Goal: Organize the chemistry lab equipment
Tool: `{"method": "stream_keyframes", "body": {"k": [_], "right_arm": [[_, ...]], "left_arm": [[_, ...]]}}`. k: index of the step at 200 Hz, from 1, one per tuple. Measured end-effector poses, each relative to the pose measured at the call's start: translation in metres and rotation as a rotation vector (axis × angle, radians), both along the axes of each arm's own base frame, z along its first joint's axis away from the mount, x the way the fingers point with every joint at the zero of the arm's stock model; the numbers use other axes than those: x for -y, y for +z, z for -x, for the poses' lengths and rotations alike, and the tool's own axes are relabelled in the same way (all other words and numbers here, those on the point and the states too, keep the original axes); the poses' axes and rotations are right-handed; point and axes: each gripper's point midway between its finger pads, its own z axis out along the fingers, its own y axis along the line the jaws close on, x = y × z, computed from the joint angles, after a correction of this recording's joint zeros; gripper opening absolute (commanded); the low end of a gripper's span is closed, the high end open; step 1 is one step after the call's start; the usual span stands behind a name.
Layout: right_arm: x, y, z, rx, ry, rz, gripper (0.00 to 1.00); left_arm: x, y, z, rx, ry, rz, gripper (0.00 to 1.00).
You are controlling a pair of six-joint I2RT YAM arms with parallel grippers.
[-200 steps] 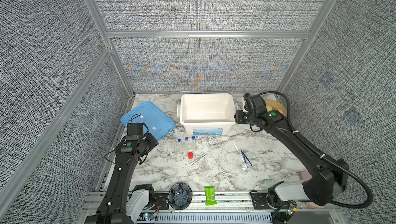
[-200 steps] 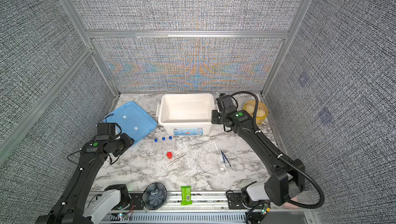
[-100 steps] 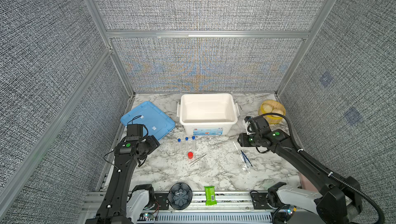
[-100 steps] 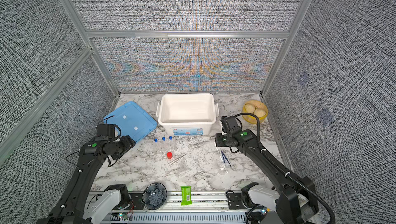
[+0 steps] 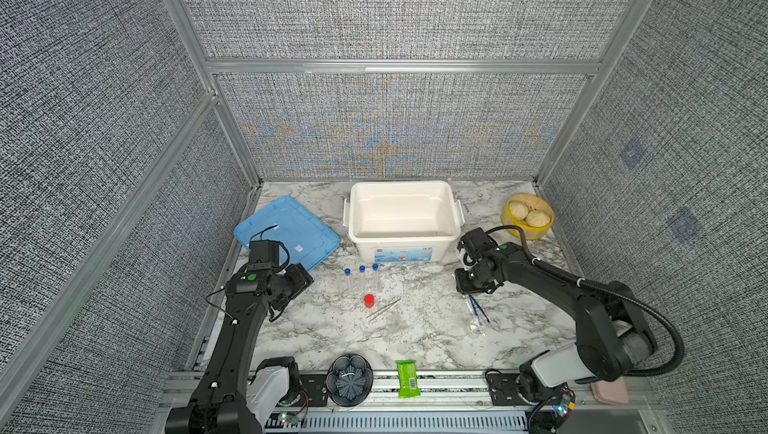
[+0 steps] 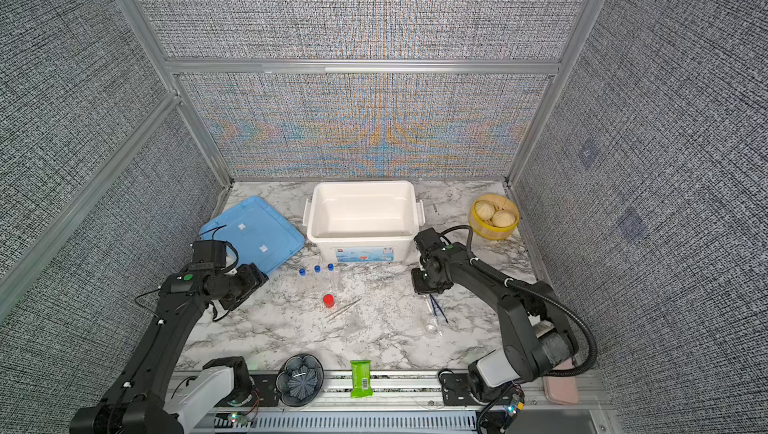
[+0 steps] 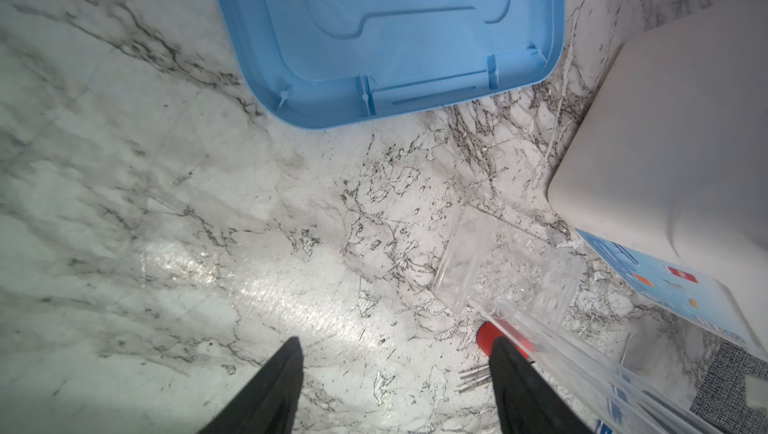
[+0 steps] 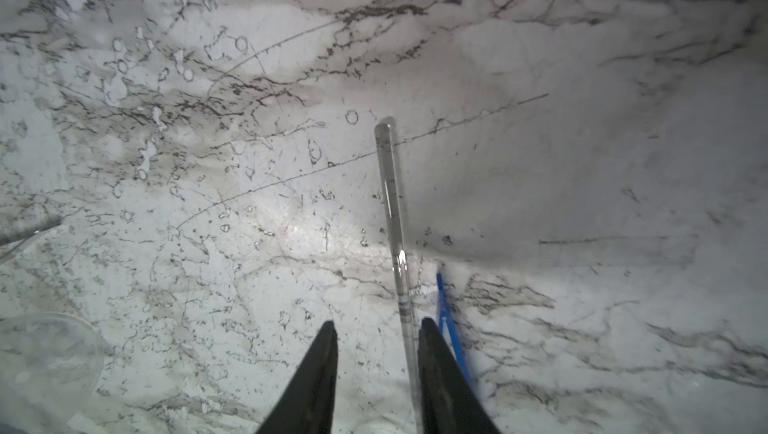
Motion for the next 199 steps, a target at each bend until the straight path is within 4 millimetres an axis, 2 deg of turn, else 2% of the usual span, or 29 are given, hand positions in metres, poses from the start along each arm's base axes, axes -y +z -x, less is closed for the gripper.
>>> {"method": "stream_keyframes", "body": {"k": [37, 77, 121, 162, 199], "right_arm": [[-0.002, -0.011, -0.002, -0.021, 0.010, 0.002, 0.32], [-0.001, -0.011, -0.007, -0.001, 0.001, 0.005, 0.29], [0.003, -0.018, -0.001, -0.015, -0.021, 0.011, 0.28], [0.005, -0.028, -0.003, -0.042, -0.048, 0.035, 0.21], [0.000, -0.029, -0.007, -0.040, -0.063, 0.038, 0.16]], "left_arm": [[0.002, 0.002, -0.002, 0.018, 0.001, 0.016, 0.73], [0.003, 0.001, -0.003, 0.016, -0.002, 0.026, 0.73], [0.003, -0.002, -0.001, 0.009, 0.016, 0.036, 0.73], [0.005, -0.004, -0.002, 0.002, 0.035, 0.058, 0.73], [0.008, -0.002, -0.004, 0.005, 0.028, 0.073, 0.73]]}}
